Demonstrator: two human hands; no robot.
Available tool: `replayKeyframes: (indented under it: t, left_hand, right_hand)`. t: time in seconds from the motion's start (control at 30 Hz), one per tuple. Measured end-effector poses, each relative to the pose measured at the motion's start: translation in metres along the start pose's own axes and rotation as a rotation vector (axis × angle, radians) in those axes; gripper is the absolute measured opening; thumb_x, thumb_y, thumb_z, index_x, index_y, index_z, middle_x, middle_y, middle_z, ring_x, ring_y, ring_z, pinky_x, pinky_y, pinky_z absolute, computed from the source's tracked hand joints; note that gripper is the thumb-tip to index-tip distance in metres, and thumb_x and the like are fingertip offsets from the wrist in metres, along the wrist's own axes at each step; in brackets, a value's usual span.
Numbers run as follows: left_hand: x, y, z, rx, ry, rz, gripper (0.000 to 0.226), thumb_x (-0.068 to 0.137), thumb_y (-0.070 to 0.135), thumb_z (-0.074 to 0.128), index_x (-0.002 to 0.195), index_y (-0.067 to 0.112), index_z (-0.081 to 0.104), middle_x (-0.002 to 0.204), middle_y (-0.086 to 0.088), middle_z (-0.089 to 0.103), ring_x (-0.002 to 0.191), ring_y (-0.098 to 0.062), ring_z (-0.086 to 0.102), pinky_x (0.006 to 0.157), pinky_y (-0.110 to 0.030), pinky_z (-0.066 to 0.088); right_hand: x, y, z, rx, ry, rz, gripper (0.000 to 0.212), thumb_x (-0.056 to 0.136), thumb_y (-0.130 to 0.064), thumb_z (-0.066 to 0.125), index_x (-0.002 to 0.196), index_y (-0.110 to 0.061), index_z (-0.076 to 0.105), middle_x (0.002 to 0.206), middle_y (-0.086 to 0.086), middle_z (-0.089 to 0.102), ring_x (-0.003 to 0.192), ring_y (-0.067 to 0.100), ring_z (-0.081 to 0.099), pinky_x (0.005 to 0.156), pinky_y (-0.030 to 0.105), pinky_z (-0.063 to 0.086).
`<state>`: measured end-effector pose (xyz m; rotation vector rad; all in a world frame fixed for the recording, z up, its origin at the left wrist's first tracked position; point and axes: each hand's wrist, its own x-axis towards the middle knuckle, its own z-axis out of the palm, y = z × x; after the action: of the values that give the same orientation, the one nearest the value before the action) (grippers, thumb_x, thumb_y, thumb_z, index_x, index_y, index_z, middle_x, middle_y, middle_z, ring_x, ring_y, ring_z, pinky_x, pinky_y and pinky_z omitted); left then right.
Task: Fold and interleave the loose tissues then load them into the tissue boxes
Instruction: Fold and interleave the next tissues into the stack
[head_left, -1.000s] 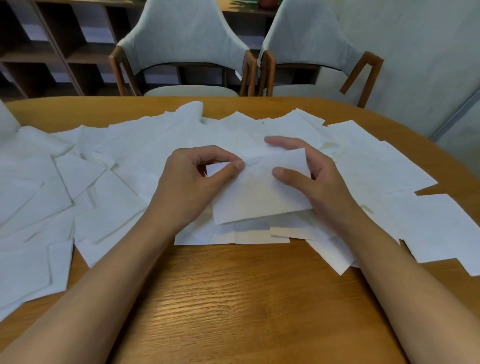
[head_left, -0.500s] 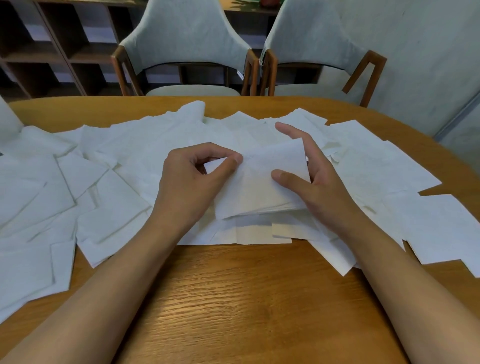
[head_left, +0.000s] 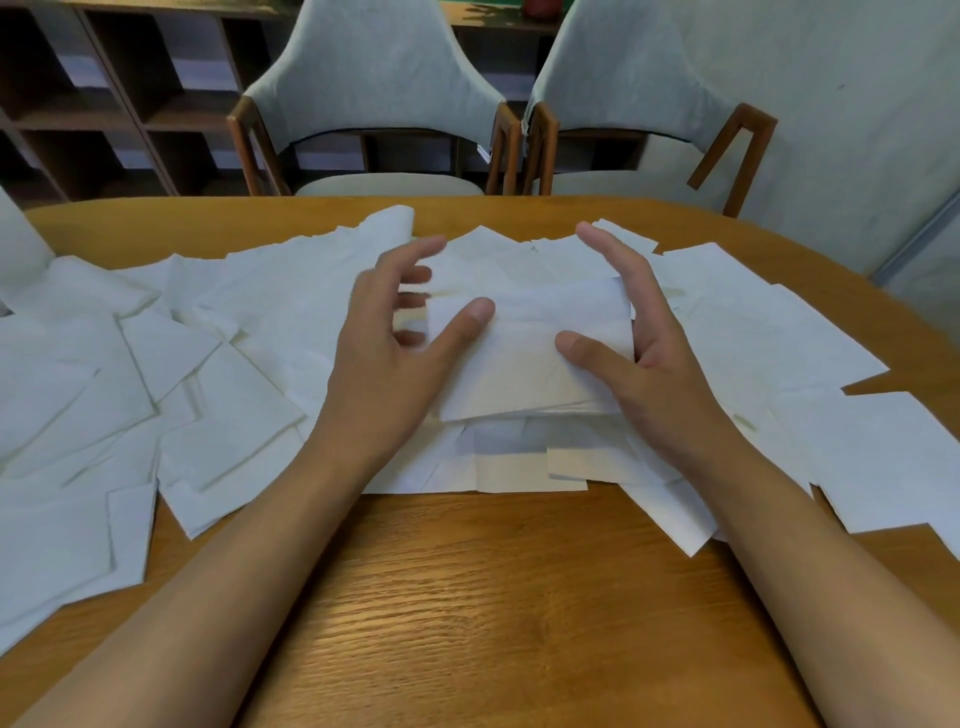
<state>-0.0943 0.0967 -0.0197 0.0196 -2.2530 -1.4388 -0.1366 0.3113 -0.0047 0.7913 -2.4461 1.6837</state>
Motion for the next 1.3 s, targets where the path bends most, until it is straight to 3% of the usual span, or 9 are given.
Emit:
replayKeyframes:
  t: [0.13,0.2,0.33,0.43,0.5,0.7,0.83,0.97,1.3]
  left_hand:
    - [-0.003,0.008,0.001,-0.246,-0.282,-0.060,0.054,0.102,0.042,0.059,0.149,0.055,0.036,0.136,0.052,0.040,0.123,0.019,0.049,0.103,-0.018,0.051]
    - [-0.005,0.008,0.004,-0.251,-0.286,-0.011,0.058,0.104,0.028,0.061,0.153,0.048,0.035,0.130,0.057,0.038,0.119,0.028,0.045,0.099,-0.010,0.048]
    - [-0.005,0.006,0.005,-0.303,-0.239,0.004,0.055,0.104,0.019,0.061,0.150,0.041,0.041,0.144,0.031,0.046,0.124,0.008,0.056,0.090,-0.024,0.059]
    - [-0.003,0.004,0.002,-0.301,-0.233,0.028,0.050,0.103,0.018,0.064,0.145,0.039,0.047,0.149,0.011,0.049,0.132,-0.019,0.057,0.085,-0.035,0.064]
    - [-0.002,0.001,0.002,-0.302,-0.237,0.044,0.048,0.103,0.017,0.064,0.144,0.035,0.050,0.151,0.011,0.048,0.137,-0.021,0.052,0.087,-0.038,0.064]
    - [-0.007,-0.004,0.012,0.128,-0.095,0.274,0.058,0.089,0.029,0.083,0.138,0.028,0.054,0.144,0.005,0.043,0.128,-0.011,0.051,0.101,-0.021,0.050]
    - [-0.015,-0.002,0.014,0.159,-0.333,0.409,0.030,0.084,0.037,0.087,0.108,0.024,0.074,0.117,0.006,0.059,0.112,-0.014,0.058,0.090,-0.026,0.049]
    - [-0.025,-0.003,0.025,0.245,-0.603,0.432,0.029,0.085,0.050,0.082,0.107,0.032,0.078,0.117,0.016,0.060,0.116,-0.009,0.054,0.093,-0.036,0.050]
    - [-0.028,-0.003,0.029,0.180,-0.629,0.335,0.012,0.094,0.029,0.075,0.103,0.029,0.082,0.108,0.018,0.067,0.103,-0.006,0.065,0.086,-0.033,0.055]
  right_hand:
    - [-0.001,0.000,-0.004,0.053,0.016,0.023,0.046,0.101,-0.021,0.059,0.140,-0.042,0.048,0.118,-0.058,0.040,0.111,-0.026,0.043,0.085,0.008,0.047]
    - [-0.001,-0.001,-0.006,0.067,0.012,0.030,0.039,0.101,-0.019,0.058,0.135,-0.038,0.057,0.122,-0.049,0.049,0.114,-0.018,0.048,0.085,0.012,0.048]
    - [-0.002,0.001,-0.007,0.065,-0.041,0.036,0.027,0.099,-0.012,0.061,0.117,-0.029,0.072,0.121,-0.027,0.067,0.119,-0.007,0.055,0.092,0.010,0.044]
    - [0.000,0.004,-0.008,0.127,-0.069,0.086,0.031,0.097,-0.019,0.064,0.124,-0.032,0.070,0.129,-0.024,0.064,0.123,-0.002,0.054,0.098,0.022,0.048]
    - [0.000,0.004,-0.009,0.167,-0.081,0.115,0.035,0.097,-0.021,0.064,0.129,-0.034,0.067,0.132,-0.025,0.061,0.125,0.001,0.055,0.098,0.029,0.051]
    - [0.004,0.008,-0.014,0.024,0.105,0.099,0.034,0.099,-0.014,0.062,0.122,-0.038,0.069,0.115,-0.044,0.059,0.112,-0.025,0.047,0.085,-0.001,0.040]
    - [0.008,0.014,-0.018,-0.018,0.210,0.145,0.034,0.098,-0.017,0.062,0.123,-0.038,0.070,0.115,-0.045,0.057,0.113,-0.029,0.043,0.089,-0.005,0.036]
    - [0.008,0.015,-0.016,-0.051,0.213,0.156,0.032,0.099,-0.020,0.062,0.124,-0.039,0.069,0.117,-0.044,0.054,0.109,-0.033,0.039,0.084,-0.009,0.033]
    - [0.007,0.015,-0.013,-0.055,0.172,0.145,0.033,0.099,-0.019,0.062,0.123,-0.039,0.069,0.123,-0.037,0.058,0.113,-0.028,0.042,0.083,-0.008,0.034]
